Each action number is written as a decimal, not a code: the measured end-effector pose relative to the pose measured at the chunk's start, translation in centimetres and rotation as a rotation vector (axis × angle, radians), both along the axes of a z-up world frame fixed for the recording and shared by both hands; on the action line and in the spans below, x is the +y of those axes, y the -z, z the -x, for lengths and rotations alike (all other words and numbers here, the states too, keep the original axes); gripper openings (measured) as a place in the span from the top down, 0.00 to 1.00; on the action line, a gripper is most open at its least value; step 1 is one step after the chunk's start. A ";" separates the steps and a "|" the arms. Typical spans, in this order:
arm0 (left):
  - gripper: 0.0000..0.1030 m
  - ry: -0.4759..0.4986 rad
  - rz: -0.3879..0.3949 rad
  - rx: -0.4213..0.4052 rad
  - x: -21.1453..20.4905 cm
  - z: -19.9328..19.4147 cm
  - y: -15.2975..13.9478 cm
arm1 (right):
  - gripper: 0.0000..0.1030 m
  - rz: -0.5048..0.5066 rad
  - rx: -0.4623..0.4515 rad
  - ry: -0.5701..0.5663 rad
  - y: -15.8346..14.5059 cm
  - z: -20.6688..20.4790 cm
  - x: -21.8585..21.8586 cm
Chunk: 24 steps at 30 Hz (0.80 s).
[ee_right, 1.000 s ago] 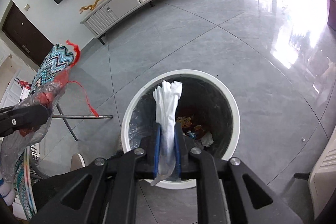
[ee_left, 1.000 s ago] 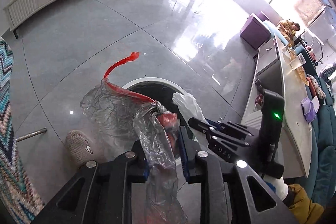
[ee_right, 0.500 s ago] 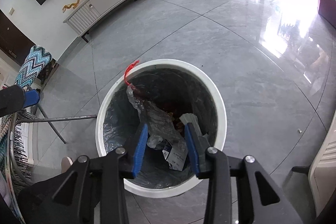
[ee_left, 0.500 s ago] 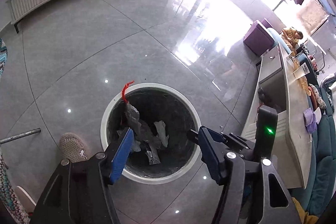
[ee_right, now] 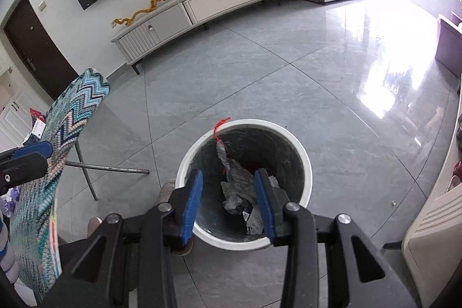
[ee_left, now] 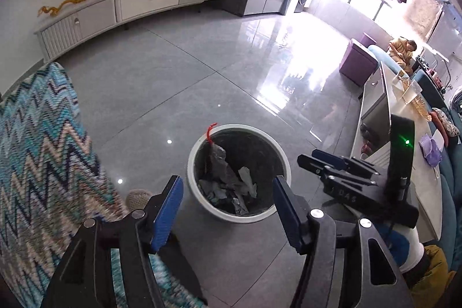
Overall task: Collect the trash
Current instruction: 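Return both open tools to the rug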
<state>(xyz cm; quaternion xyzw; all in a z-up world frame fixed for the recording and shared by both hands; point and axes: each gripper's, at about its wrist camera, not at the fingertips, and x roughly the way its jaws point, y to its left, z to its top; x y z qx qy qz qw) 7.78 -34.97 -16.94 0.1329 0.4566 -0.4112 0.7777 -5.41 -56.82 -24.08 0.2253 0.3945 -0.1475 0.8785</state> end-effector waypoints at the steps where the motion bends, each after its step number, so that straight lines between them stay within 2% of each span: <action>1: 0.41 -0.014 0.001 -0.019 1.3 0.2 -0.6 | 0.65 0.012 -0.009 -0.012 -0.8 0.0 0.7; 6: 0.40 -0.127 0.023 -0.094 9.6 0.5 -3.4 | 0.62 0.063 -0.065 -0.091 -5.2 -0.7 5.0; 8: 0.40 -0.190 0.032 -0.113 13.2 0.6 -4.1 | 0.56 0.082 -0.088 -0.125 -6.9 -1.1 7.0; 12: 0.39 -0.312 0.052 -0.144 20.2 0.6 -4.8 | 0.54 0.105 -0.131 -0.204 -10.0 -2.2 11.0; 17: 0.37 -0.466 0.065 -0.154 28.0 0.0 -4.3 | 0.54 0.146 -0.152 -0.308 -12.5 -3.8 15.7; 21: 0.29 -0.589 0.049 -0.166 33.7 -1.3 -2.9 | 0.44 0.170 -0.150 -0.399 -13.4 -5.9 19.2; 24: 0.25 -0.699 0.021 -0.169 38.6 -2.7 -1.6 | 0.42 0.180 -0.133 -0.465 -13.1 -7.9 21.5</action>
